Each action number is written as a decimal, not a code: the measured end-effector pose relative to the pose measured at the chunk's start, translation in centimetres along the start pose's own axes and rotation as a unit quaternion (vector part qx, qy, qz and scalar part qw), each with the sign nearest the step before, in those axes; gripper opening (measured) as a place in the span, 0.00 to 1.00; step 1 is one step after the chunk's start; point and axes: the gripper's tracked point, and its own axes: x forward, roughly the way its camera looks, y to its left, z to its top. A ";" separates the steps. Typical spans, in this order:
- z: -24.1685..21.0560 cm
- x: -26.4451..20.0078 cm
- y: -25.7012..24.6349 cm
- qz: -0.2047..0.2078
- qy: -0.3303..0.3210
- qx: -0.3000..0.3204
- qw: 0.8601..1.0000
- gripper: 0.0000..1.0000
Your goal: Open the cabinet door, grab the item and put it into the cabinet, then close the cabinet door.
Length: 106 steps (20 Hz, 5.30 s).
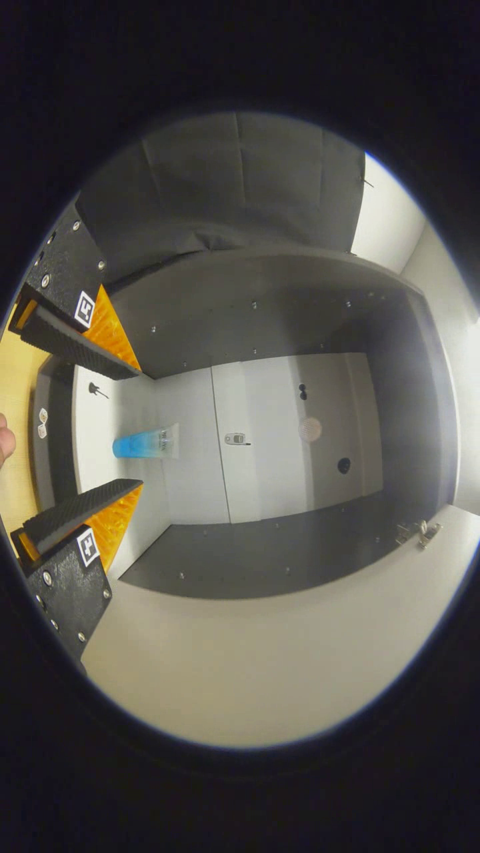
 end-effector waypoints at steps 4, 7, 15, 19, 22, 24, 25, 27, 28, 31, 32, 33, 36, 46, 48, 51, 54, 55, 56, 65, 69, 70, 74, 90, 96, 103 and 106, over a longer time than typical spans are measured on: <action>-0.1 -5.7 0.9 0.028 0.006 0.000 1.000 0.93; 0.2 -9.6 1.5 0.047 0.007 -0.007 0.999 0.93; -0.7 -19.8 1.8 0.093 0.014 -0.013 0.995 0.93; -1.0 -24.6 0.1 0.110 0.015 -0.017 0.994 0.93; -0.3 -28.2 -1.4 0.127 0.013 -0.016 0.992 0.93; -0.1 -30.4 -2.6 0.139 0.019 -0.027 0.990 0.93; 0.2 -31.4 -3.3 0.142 0.020 -0.034 0.989 0.93; 1.1 -33.2 -5.5 0.133 0.017 -0.052 0.990 0.93; 1.6 -34.0 -6.6 0.128 0.012 -0.055 0.990 0.93; 2.2 -35.8 -10.5 0.103 0.014 -0.042 0.994 0.93; 2.6 -36.2 -12.2 0.086 0.012 -0.037 0.996 0.93; 2.8 -36.3 -14.1 0.067 0.011 -0.034 0.997 0.93; 3.2 -36.7 -19.5 0.016 0.008 -0.029 0.999 0.93; 6.3 -27.7 -27.9 -0.057 -0.009 -0.008 0.998 0.93; 6.1 -26.7 -27.1 -0.043 -0.005 0.002 0.999 0.93; 6.2 -26.9 -26.6 -0.035 -0.011 -0.014 0.999 0.93; 6.2 -27.4 -25.8 -0.021 -0.007 -0.006 1.000 0.93; 6.3 -27.6 -25.6 -0.019 -0.008 -0.007 1.000 0.93; 6.6 -27.8 -25.5 -0.017 -0.011 -0.009 1.000 0.93; 6.2 -27.8 -20.1 0.049 -0.007 -0.014 0.999 0.93; 5.4 -26.9 -16.6 0.080 -0.002 -0.011 0.997 0.93; 5.2 -26.6 -16.1 0.083 -0.001 -0.003 0.997 0.93; 4.9 -24.9 -14.2 0.101 0.011 0.034 0.994 0.93; 2.5 -18.5 -2.7 0.155 0.018 0.034 0.987 0.93; 1.6 -12.4 3.2 0.180 0.020 0.017 0.983 0.93; 1.3 -7.9 9.1 0.215 0.013 0.002 0.977 0.93; 1.1 -6.9 8.8 0.212 0.017 0.027 0.977 0.95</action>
